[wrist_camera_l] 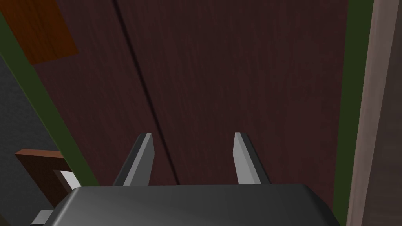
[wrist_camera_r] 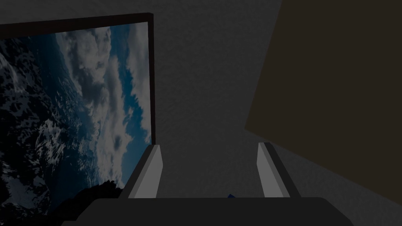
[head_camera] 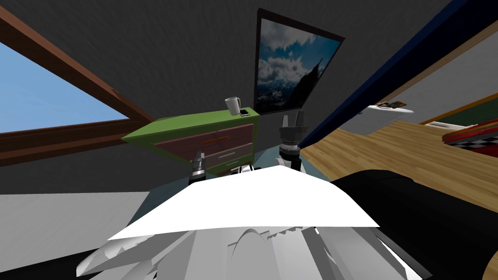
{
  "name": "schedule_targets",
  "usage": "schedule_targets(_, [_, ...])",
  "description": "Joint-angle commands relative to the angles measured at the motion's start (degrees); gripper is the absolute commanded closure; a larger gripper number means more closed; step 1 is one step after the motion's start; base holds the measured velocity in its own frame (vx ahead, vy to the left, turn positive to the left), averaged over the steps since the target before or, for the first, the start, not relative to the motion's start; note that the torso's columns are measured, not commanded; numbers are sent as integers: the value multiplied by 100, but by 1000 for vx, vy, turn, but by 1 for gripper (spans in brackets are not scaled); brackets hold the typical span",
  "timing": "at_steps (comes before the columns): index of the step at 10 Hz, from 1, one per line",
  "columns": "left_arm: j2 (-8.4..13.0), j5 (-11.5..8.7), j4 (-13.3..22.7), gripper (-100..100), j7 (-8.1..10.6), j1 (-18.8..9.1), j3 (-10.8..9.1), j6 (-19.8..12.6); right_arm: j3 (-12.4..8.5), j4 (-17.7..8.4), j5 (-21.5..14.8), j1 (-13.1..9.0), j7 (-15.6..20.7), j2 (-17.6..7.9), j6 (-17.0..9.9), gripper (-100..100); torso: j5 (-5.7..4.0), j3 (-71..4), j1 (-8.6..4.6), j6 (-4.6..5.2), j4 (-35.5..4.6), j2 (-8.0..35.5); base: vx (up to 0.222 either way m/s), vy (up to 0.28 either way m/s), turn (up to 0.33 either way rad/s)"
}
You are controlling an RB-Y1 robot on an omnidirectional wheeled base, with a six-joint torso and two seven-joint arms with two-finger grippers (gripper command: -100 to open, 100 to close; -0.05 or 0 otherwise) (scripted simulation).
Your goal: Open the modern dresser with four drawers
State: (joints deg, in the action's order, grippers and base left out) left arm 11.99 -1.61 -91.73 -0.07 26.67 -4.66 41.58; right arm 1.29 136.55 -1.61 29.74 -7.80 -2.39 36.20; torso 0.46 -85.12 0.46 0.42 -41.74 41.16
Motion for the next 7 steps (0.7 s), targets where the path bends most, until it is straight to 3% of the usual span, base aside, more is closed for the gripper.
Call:
schedule_targets(1, [-56, -10, 353, -100, -19, -37, 28, 83, 0, 0, 0, 0, 0, 0, 0, 0, -1, 1, 2, -3, -3, 3, -1, -8, -59])
schedule_targets(7, [-214, -96, 1223, -100, -36, -71, -10, 515, 0, 0, 0, 0, 0, 0, 0, 0, -4, 9, -1, -8, -11, 13, -2, -12, -63])
